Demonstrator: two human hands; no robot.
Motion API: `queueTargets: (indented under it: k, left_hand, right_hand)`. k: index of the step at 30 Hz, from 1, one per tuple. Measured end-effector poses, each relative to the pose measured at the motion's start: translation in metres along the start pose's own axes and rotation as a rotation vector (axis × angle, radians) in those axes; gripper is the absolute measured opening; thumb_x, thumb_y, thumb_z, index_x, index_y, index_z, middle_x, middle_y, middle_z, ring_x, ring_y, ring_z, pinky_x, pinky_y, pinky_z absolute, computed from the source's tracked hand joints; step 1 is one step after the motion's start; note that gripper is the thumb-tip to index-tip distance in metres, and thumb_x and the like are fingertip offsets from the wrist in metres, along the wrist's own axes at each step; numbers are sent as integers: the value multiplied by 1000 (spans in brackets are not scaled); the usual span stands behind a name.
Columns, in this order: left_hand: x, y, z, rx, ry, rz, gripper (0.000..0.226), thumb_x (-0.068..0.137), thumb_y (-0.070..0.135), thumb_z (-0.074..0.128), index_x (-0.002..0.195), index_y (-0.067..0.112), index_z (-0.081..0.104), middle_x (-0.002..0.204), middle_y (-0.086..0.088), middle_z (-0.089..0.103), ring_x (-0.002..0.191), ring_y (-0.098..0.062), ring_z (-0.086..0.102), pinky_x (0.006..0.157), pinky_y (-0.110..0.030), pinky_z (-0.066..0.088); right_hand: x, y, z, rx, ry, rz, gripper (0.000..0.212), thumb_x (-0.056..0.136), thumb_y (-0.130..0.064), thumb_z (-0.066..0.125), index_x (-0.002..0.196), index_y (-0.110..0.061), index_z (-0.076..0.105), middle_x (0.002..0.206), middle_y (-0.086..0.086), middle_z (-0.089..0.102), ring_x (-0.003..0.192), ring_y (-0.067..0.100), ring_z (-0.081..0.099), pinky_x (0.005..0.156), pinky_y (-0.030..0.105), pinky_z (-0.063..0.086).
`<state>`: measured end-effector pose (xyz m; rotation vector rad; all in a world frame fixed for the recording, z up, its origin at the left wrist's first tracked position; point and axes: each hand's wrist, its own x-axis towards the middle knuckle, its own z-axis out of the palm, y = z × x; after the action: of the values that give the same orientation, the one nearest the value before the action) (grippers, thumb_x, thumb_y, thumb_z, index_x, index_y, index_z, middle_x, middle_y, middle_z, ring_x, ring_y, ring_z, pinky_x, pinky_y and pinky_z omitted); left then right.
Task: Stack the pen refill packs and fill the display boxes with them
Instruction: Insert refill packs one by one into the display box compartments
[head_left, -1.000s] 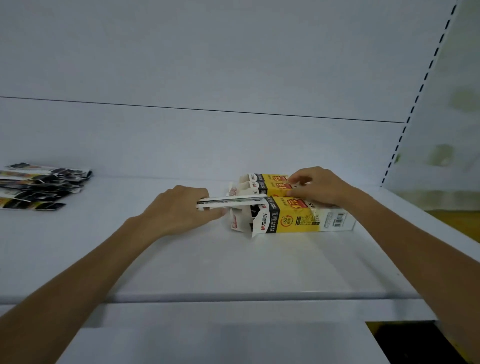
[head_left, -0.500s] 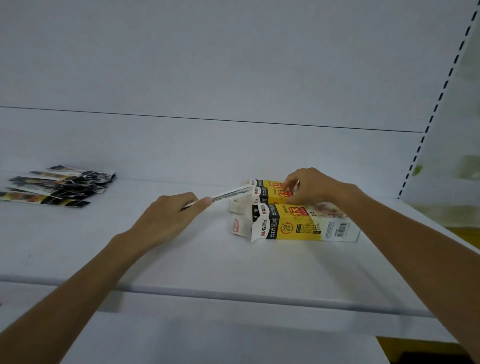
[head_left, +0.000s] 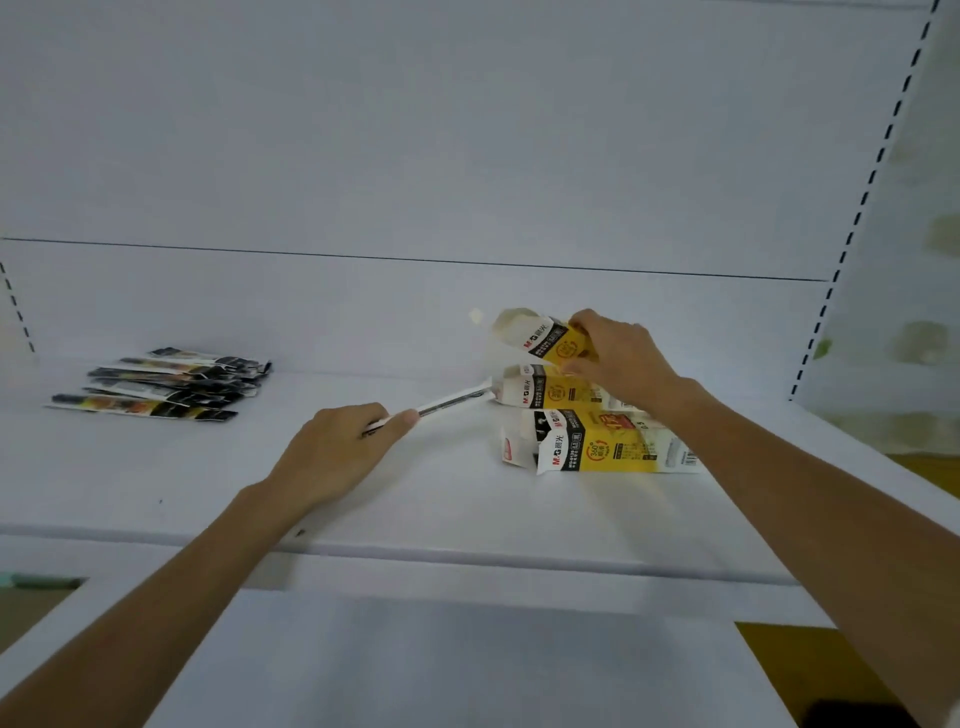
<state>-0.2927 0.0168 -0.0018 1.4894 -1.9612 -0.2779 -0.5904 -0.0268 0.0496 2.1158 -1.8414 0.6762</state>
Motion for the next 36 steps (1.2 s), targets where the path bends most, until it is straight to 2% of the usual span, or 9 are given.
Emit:
queueTargets:
  k: [4, 7, 12, 17, 20, 23, 27, 31, 36]
  left_hand:
    - [-2, 12, -6, -66, 62, 50, 55, 90, 55, 38, 87, 6, 62, 59, 1, 46, 55, -16, 42, 54, -30, 31]
    - [-7, 20, -2, -89, 55, 112, 54, 91, 54, 37, 86, 7, 63, 59, 2, 46, 57, -16, 43, 56, -30, 31]
    - [-19, 33, 12, -163, 5, 139, 52, 97, 47, 27, 86, 16, 67, 59, 8, 45, 59, -9, 43, 57, -26, 31]
    - [-31, 42, 24, -144, 2, 193, 52, 97, 45, 27, 82, 17, 68, 55, 12, 44, 58, -10, 44, 59, -30, 31]
    - [-33, 49, 25, -68, 15, 246, 53, 97, 45, 27, 78, 16, 68, 59, 14, 48, 67, -19, 48, 65, -30, 31]
    - [-31, 51, 26, 112, 0, 265, 55, 97, 46, 26, 73, 13, 63, 69, 2, 57, 72, -24, 50, 66, -31, 33]
    - [-29, 52, 30, 374, -30, 307, 52, 96, 49, 23, 59, 17, 40, 65, -1, 49, 66, -24, 48, 60, -31, 33]
    - [-29, 59, 38, 349, -62, 305, 46, 96, 47, 27, 67, 15, 43, 70, -1, 50, 69, -24, 48, 61, -32, 33]
    - [-27, 73, 42, 217, 60, 287, 28, 96, 37, 38, 89, 13, 52, 78, 0, 56, 74, -24, 50, 64, -31, 33]
  right_hand:
    - [-20, -13, -27, -185, 152, -113, 65, 75, -35, 73, 129, -14, 44, 124, 8, 54, 114, 29, 48, 103, 48, 29]
    - [-47, -14, -42, -208, 170, -63, 72, 72, -35, 75, 132, -12, 42, 127, 9, 50, 119, 28, 42, 104, 47, 26]
    - [-101, 2, -51, -138, 129, 29, 64, 69, -29, 78, 125, -15, 50, 121, 6, 53, 112, 25, 40, 93, 37, 28]
    - [-140, 14, -57, -72, -86, 87, 61, 69, -29, 78, 123, -21, 50, 116, -1, 55, 107, 18, 39, 90, 34, 31]
    - [-146, 15, -50, -22, -188, 86, 62, 71, -32, 76, 127, -24, 48, 117, -2, 54, 106, 17, 40, 90, 34, 35]
    - [-143, 12, -41, 41, -249, 88, 64, 72, -29, 76, 128, -23, 46, 120, 1, 53, 109, 19, 40, 96, 39, 36]
    - [-135, 9, -32, 96, -270, 82, 67, 72, -25, 75, 131, -24, 43, 123, 2, 49, 114, 19, 37, 97, 33, 32]
    - [-124, 11, -22, 90, -295, 47, 75, 72, -35, 74, 137, -24, 37, 129, 2, 46, 117, 18, 34, 101, 36, 30]
    - [-122, 14, -21, 97, -278, 4, 71, 75, -44, 71, 135, -22, 41, 126, 4, 48, 116, 20, 35, 99, 35, 32]
